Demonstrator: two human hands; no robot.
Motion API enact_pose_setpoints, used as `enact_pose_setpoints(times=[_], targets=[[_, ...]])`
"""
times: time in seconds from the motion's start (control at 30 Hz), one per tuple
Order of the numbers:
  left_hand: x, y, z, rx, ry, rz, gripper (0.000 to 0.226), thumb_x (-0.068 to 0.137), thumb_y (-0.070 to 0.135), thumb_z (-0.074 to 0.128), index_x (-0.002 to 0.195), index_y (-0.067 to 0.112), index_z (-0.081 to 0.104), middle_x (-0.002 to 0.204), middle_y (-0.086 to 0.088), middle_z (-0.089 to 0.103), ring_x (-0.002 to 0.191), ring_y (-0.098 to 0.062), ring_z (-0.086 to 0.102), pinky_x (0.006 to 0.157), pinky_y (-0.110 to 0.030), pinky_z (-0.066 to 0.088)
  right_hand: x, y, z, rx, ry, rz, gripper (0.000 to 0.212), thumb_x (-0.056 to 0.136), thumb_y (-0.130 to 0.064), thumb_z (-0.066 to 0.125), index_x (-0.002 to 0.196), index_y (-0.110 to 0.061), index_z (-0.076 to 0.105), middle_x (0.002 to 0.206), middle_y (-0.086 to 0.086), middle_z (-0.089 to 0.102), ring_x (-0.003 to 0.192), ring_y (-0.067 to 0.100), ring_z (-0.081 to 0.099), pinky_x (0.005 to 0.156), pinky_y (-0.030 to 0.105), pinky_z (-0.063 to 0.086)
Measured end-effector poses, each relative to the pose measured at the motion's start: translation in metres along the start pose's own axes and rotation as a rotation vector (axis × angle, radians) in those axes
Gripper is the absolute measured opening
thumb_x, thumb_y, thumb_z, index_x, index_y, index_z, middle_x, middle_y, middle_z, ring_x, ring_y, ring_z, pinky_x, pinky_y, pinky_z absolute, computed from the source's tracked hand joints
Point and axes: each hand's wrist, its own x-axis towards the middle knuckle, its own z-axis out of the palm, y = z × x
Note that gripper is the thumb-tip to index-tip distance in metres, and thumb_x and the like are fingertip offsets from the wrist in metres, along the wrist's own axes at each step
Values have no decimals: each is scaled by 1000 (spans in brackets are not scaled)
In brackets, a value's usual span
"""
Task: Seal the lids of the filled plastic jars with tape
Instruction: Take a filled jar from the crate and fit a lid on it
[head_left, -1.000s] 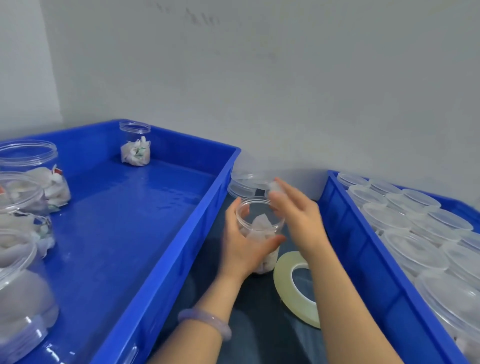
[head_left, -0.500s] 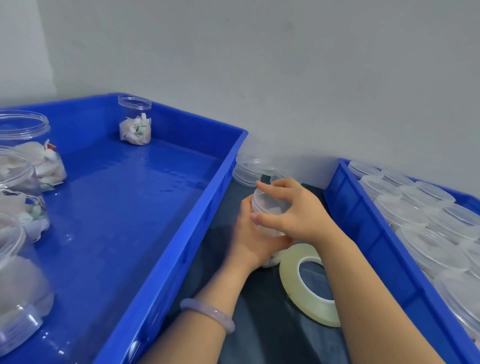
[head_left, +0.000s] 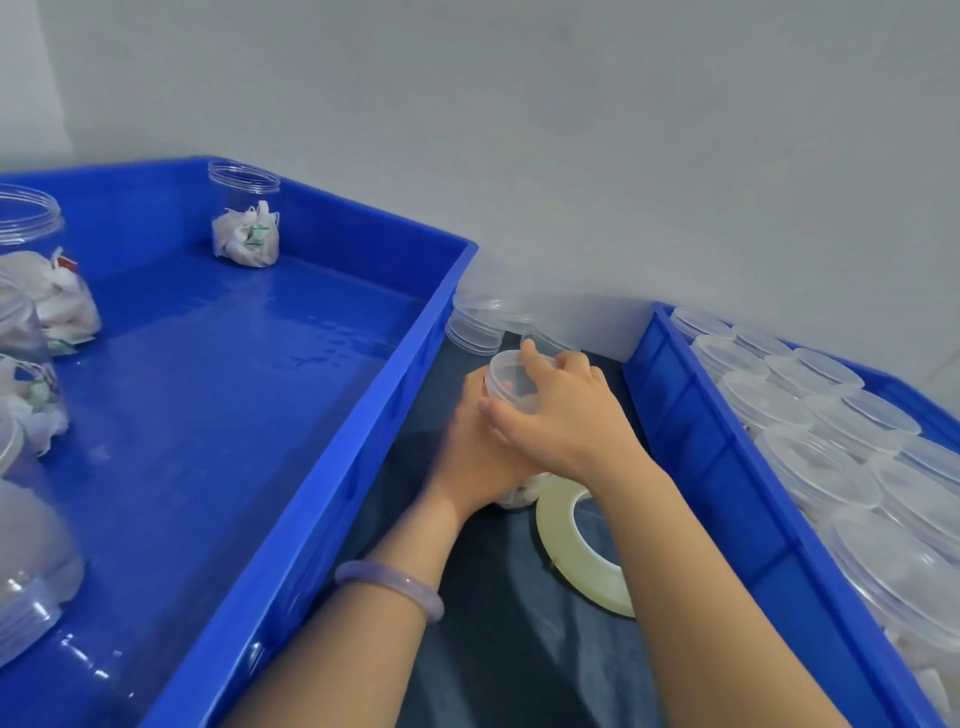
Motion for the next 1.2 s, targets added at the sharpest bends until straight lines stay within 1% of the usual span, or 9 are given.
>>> enact_pose_setpoints(times=[0.1,0.23,0.37,0.5,0.7,0.8,0.9,1.03,1.2], targets=[[1,-3,-6,35,-39,-28,68,45,40,82,100,41,43,88,38,58,82,22,55,59,-2,43,-1,11,-9,266,-34,-57,73,79,-44,68,144,-34,37,138,-10,37,132,13,30,95,22,30],[3,-8,-12,-37,-116,-80,79,58,18,89,120,31,43,104,23,56,84,27,51,60,0,42,7,25,-29,557,-239,-143,66,68,-15,81,123,-42,57,133,-18,44,127,2,41,104,24,36],[1,-9,-10,-68,-121,-84,80,61,17,89,122,34,40,107,22,55,89,24,52,65,0,42,20,22,-32,339,-344,-184,76,65,-28,76,131,-48,46,143,-15,37,134,6,32,103,28,31],[0,-11,-4,-24,-50,-71,82,57,24,89,116,41,35,102,27,55,90,25,50,65,1,41,16,18,-25,350,-235,-134,75,68,-41,76,135,-48,43,143,-12,38,135,9,31,98,27,31],[1,-9,3,-12,-1,78,59,59,13,82,110,18,54,89,23,63,84,15,58,67,-5,44,4,-10,-1,-120,149,178,85,62,-80,42,132,-33,44,118,10,46,113,29,39,78,37,34],[0,-2,2,-1,9,150,34,64,22,73,94,14,58,81,24,62,76,7,60,61,-4,40,-3,-18,2,-255,31,149,96,70,-85,32,144,-25,31,130,17,42,121,35,36,93,42,34],[-2,-7,-2,18,-34,46,63,61,27,86,109,39,48,100,27,62,94,12,57,73,-10,46,6,-17,-32,-241,-71,74,101,71,-85,18,145,-19,34,147,20,29,137,38,22,112,50,20],[-5,-13,-2,12,-18,-33,77,55,31,90,109,48,37,99,49,48,95,21,51,75,-4,43,36,-22,-69,-187,283,-140,99,70,-66,-5,144,-16,37,154,17,23,143,35,15,115,53,7],[0,-9,-1,-37,-24,81,71,60,8,84,122,15,51,115,5,64,104,-2,61,80,-15,48,31,-29,0,-254,-203,-67,47,96,-42,23,132,-23,47,146,3,39,134,30,30,108,53,23]])
